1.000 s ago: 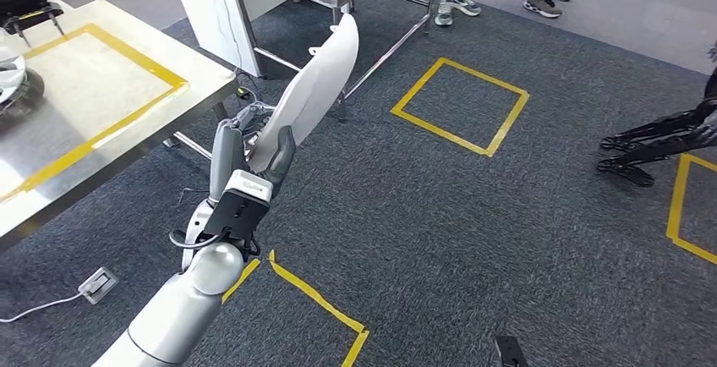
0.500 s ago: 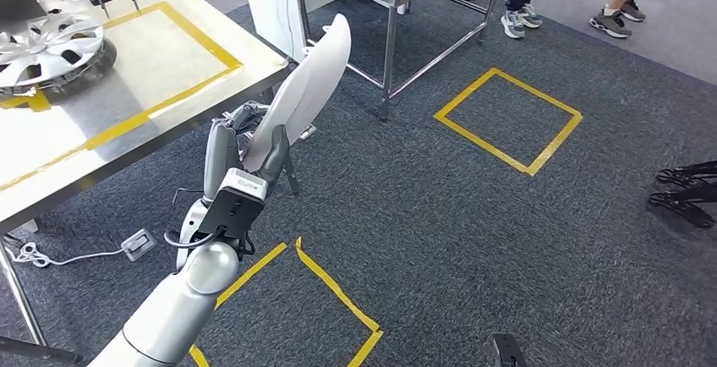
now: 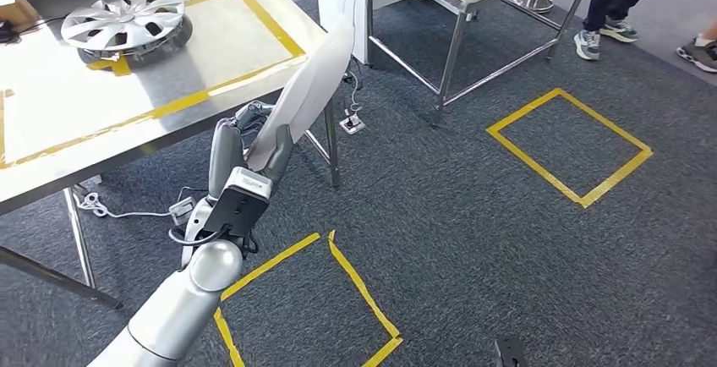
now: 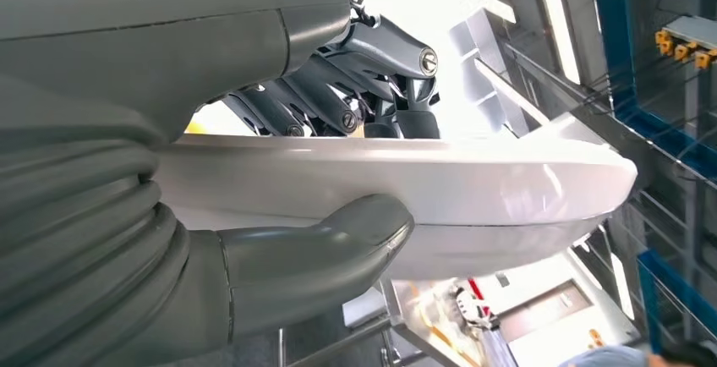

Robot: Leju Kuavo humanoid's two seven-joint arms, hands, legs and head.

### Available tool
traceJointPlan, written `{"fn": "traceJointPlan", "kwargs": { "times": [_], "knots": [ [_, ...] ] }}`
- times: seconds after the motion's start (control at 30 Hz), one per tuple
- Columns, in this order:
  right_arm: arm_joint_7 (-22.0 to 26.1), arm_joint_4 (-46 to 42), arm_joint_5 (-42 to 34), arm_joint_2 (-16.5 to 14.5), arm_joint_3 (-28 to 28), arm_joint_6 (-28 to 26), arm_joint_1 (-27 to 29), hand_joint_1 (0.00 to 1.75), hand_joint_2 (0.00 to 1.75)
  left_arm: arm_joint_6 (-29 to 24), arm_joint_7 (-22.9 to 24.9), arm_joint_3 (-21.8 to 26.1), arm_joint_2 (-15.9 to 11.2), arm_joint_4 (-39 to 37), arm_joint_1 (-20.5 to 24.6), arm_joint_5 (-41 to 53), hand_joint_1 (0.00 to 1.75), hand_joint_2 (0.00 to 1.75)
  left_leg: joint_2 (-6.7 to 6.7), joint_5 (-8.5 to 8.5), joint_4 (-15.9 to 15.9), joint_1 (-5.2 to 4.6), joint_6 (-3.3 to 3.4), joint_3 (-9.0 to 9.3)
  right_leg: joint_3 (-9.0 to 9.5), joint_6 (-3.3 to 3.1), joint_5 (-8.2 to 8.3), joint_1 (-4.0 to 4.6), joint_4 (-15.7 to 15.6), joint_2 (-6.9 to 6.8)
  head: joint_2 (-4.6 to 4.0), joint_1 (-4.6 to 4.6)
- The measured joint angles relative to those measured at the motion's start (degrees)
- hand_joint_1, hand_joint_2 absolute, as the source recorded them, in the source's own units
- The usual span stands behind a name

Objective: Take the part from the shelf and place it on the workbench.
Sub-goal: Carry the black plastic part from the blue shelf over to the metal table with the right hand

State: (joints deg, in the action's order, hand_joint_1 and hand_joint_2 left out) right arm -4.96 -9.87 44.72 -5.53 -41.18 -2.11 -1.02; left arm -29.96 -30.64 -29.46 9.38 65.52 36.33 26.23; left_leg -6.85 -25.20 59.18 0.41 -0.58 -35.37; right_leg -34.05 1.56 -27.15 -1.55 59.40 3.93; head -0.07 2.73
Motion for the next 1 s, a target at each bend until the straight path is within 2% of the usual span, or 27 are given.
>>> {"fn": "traceJointPlan", "kwargs": {
  "times": [0.03, 0.07, 0.1, 0.13, 0.17, 0.2, 0.23, 0.27, 0.3, 0.33, 0.37, 0.43, 0.47, 0.5, 0.53, 0.57, 0.63, 0.7, 0.73, 0.77, 0.8, 0.83, 0.87, 0.9, 0.97, 1.0],
  "knots": [
    [0.05, -0.01, 0.00, -0.01, -0.01, 0.00, -0.01, 0.00, 0.00, -0.02, -0.03, 0.00, -0.09, 0.00, -0.07, -0.01, 1.75, 1.75, -0.56, 0.22, -0.27, 0.06, -0.43, -0.19, 0.02, -0.42, 0.15, -0.04, -0.12, -0.66, 0.00, -0.01],
    [0.10, -0.01, 0.01, -0.03, -0.02, 0.00, -0.04, 0.00, 0.00, -0.04, -0.04, 0.00, -0.20, 0.01, -0.11, -0.02, 1.75, 1.75, -0.28, 0.15, -0.17, 0.04, -0.75, -0.40, 0.10, -0.87, 0.30, -0.09, -0.34, -1.29, 0.00, -0.02],
    [0.15, -0.01, 0.01, -0.04, -0.02, 0.00, -0.07, 0.00, 0.00, -0.07, -0.05, 0.00, -0.31, 0.01, -0.11, -0.03, 1.75, 1.75, 0.82, -0.44, 0.68, -0.05, -1.00, -0.91, 0.19, -1.36, 0.45, -0.15, -0.57, -2.00, 0.00, -0.19],
    [0.19, -0.01, 0.01, -0.06, -0.02, 0.01, -0.05, 0.00, 0.00, -0.08, -0.08, 0.00, -0.39, 0.01, -0.10, -0.05, 1.75, 1.75, 2.44, -1.72, 2.76, -0.15, -1.17, -1.92, 0.28, -1.77, 0.55, -0.18, -0.78, -2.75, 0.00, -0.40],
    [0.20, -0.01, 0.02, -0.07, -0.03, 0.01, 0.02, 0.00, 0.00, -0.10, -0.11, 0.00, -0.43, 0.01, -0.13, -0.07, 1.75, 1.75, 4.34, -3.53, 6.01, -0.20, -1.26, -3.35, 0.32, -2.07, 0.55, -0.04, -0.84, -3.51, 0.00, -0.60],
    [0.20, -0.01, 0.02, -0.07, -0.03, 0.01, 0.10, 0.00, 0.00, -0.11, -0.13, 0.00, -0.46, -0.02, -0.19, -0.08, 1.75, 1.75, 5.58, -5.47, 9.94, -0.19, -1.36, -5.15, 0.31, -2.25, 0.51, 0.11, -0.82, -4.26, 0.00, -0.80],
    [0.20, -0.01, 0.02, -0.07, -0.04, 0.02, 0.17, 0.00, 0.00, -0.13, -0.15, 0.00, -0.52, -0.07, -0.31, -0.09, 1.75, 1.75, 6.16, -6.93, 13.58, -0.15, -1.43, -6.79, 0.30, -2.32, 0.47, 0.25, -0.80, -5.03, 0.00, -0.84],
    [0.20, -0.01, 0.02, -0.07, -0.04, 0.02, 0.18, 0.00, 0.00, -0.13, -0.14, 0.00, -0.60, -0.12, -0.44, -0.11, 1.75, 1.75, 6.40, -7.42, 15.66, -0.13, -1.43, -7.65, 0.30, -2.36, 0.44, 0.34, -0.78, -5.79, 0.00, -0.84],
    [0.20, -0.01, 0.02, -0.07, -0.04, 0.02, 0.15, 0.00, 0.00, -0.14, -0.14, 0.00, -0.69, -0.17, -0.52, -0.15, 1.75, 1.75, 6.53, -6.83, 15.55, -0.14, -1.38, -7.39, 0.34, -2.37, 0.40, 0.41, -0.76, -6.52, 0.00, -0.85],
    [0.20, -0.01, 0.02, -0.07, -0.04, 0.03, 0.11, 0.00, 0.00, -0.14, -0.14, 0.00, -0.78, -0.20, -0.56, -0.19, 1.75, 1.75, 6.82, -5.33, 13.15, -0.16, -1.25, -5.95, 0.44, -2.34, 0.34, 0.47, -0.75, -7.21, 0.00, -0.85],
    [0.20, -0.01, 0.03, -0.07, -0.04, 0.03, 0.07, 0.00, 0.00, -0.15, -0.15, 0.00, -0.82, -0.20, -0.54, -0.21, 1.75, 1.75, 7.55, -3.45, 9.17, -0.23, -1.02, -3.68, 0.59, -2.26, 0.25, 0.52, -0.71, -7.83, 0.00, -0.85],
    [0.22, -0.01, 0.05, -0.07, -0.04, 0.04, 0.04, 0.00, 0.00, -0.19, -0.19, 0.00, -0.80, -0.17, -0.41, -0.22, 1.75, 1.75, 9.53, -1.43, 2.15, -0.71, -0.27, 0.15, 0.76, -1.85, -0.01, 0.83, -0.53, -8.94, 0.00, -0.85],
    [0.22, -0.01, 0.07, -0.07, -0.04, 0.04, 0.04, 0.00, 0.00, -0.22, -0.21, 0.00, -0.78, -0.16, -0.36, -0.23, 1.75, 1.75, 10.04, -1.20, 0.48, -0.93, 0.14, 0.96, 0.80, -1.58, -0.09, 0.99, -0.46, -9.43, 0.00, -0.83],
    [0.21, -0.01, 0.11, -0.07, -0.04, 0.04, 0.03, 0.00, 0.00, -0.24, -0.22, 0.00, -0.79, -0.16, -0.34, -0.24, 1.75, 1.75, 9.91, -1.34, 0.01, -1.14, 0.52, 1.05, 0.85, -1.28, -0.12, 1.09, -0.47, -9.99, 0.00, -0.82],
    [0.20, -0.01, 0.15, -0.07, -0.04, 0.04, -0.01, 0.00, 0.00, -0.26, -0.23, 0.00, -0.83, -0.15, -0.32, -0.27, 1.75, 1.75, 9.20, -1.11, -0.08, -1.11, 0.92, 0.94, 0.96, -0.99, -0.11, 1.09, -0.53, -10.55, 0.00, -0.81],
    [0.20, -0.01, 0.18, -0.07, -0.04, 0.04, -0.08, 0.00, 0.00, -0.28, -0.22, 0.00, -0.89, -0.15, -0.31, -0.30, 1.75, 1.75, 8.59, -0.93, -0.21, -1.02, 1.24, 0.90, 1.06, -0.62, -0.24, 0.98, -0.51, -10.45, 0.00, -0.80],
    [0.20, -0.01, 0.25, -0.08, -0.04, 0.06, -0.19, 0.00, 0.00, -0.32, -0.22, 0.01, -0.88, -0.15, -0.18, -0.38, 1.75, 1.75, 7.48, -0.52, -0.50, -0.64, 1.88, 0.87, 0.29, 0.09, -1.88, 0.70, 1.54, -8.05, 0.00, -0.68],
    [0.12, -0.01, 0.31, -0.03, -0.05, 0.08, -0.10, 0.00, 0.00, -0.35, -0.23, 0.01, -0.74, -0.19, -0.11, -0.42, 1.75, 1.75, 6.33, -0.27, -0.54, -0.41, 2.21, 0.69, -2.78, 0.54, -5.42, 0.53, 8.06, -5.06, 0.00, -0.37],
    [0.07, -0.01, 0.31, 0.01, -0.05, 0.08, -0.01, 0.00, 0.00, -0.35, -0.23, 0.00, -0.69, -0.24, -0.15, -0.42, 1.75, 1.75, 5.69, -0.22, -0.48, -0.41, 2.29, 0.57, -4.68, 0.63, -6.93, 0.54, 11.87, -4.57, 0.00, -0.22],
    [0.02, -0.01, 0.31, 0.04, -0.06, 0.09, 0.05, 0.00, 0.00, -0.37, -0.24, 0.00, -0.69, -0.33, -0.21, -0.42, 1.75, 1.75, 4.99, -0.19, -0.39, -0.41, 2.31, 0.47, -6.09, 0.66, -7.57, 0.54, 14.57, -4.39, 0.00, -0.16],
    [0.00, -0.01, 0.30, 0.05, -0.07, 0.09, 0.08, 0.00, 0.00, -0.39, -0.27, 0.00, -0.71, -0.43, -0.26, -0.41, 1.75, 1.75, 4.29, -0.18, -0.27, -0.41, 2.31, 0.41, -6.57, 0.63, -7.10, 0.52, 15.29, -4.34, 0.00, -0.15],
    [0.00, -0.01, 0.30, 0.05, -0.07, 0.10, 0.07, 0.00, 0.00, -0.43, -0.31, 0.00, -0.72, -0.50, -0.26, -0.39, 1.75, 1.75, 3.59, -0.18, -0.14, -0.39, 2.26, 0.39, -5.90, 0.56, -5.57, 0.48, 13.68, -4.24, 0.00, -0.15],
    [-0.01, -0.01, 0.30, 0.05, -0.07, 0.10, 0.05, 0.00, 0.00, -0.49, -0.40, 0.00, -0.71, -0.54, -0.22, -0.35, 1.75, 1.75, 2.90, -0.19, -0.01, -0.34, 2.16, 0.38, -4.27, 0.47, -3.43, 0.39, 10.17, -3.79, 0.00, -0.15],
    [-0.01, -0.01, 0.30, 0.05, -0.08, 0.10, 0.00, 0.00, 0.00, -0.58, -0.52, 0.00, -0.68, -0.55, -0.15, -0.28, 1.75, 1.75, 2.24, -0.19, 0.11, -0.33, 1.97, 0.33, -2.37, 0.40, -1.80, 0.23, 6.22, -2.65, 0.00, -0.15],
    [-0.02, -0.01, 0.31, 0.05, -0.09, 0.08, -0.06, 0.00, 0.00, -1.01, -0.74, 0.00, -0.56, -0.63, 0.08, 0.08, 1.75, 1.75, 0.91, -0.06, 0.28, -0.32, 1.27, 0.00, 0.14, 0.18, -0.22, 0.11, 0.80, -0.72, 0.00, -0.15],
    [-0.06, -0.01, 0.32, 0.05, -0.12, 0.07, -0.08, 0.00, 0.00, -1.36, -0.81, -0.01, -0.51, -0.72, 0.16, 0.42, 1.75, 1.75, 0.32, 0.11, 0.19, -0.29, 0.84, -0.17, 0.46, -0.03, -0.34, 0.17, 0.06, -0.35, 0.00, -0.15]
  ]
}}
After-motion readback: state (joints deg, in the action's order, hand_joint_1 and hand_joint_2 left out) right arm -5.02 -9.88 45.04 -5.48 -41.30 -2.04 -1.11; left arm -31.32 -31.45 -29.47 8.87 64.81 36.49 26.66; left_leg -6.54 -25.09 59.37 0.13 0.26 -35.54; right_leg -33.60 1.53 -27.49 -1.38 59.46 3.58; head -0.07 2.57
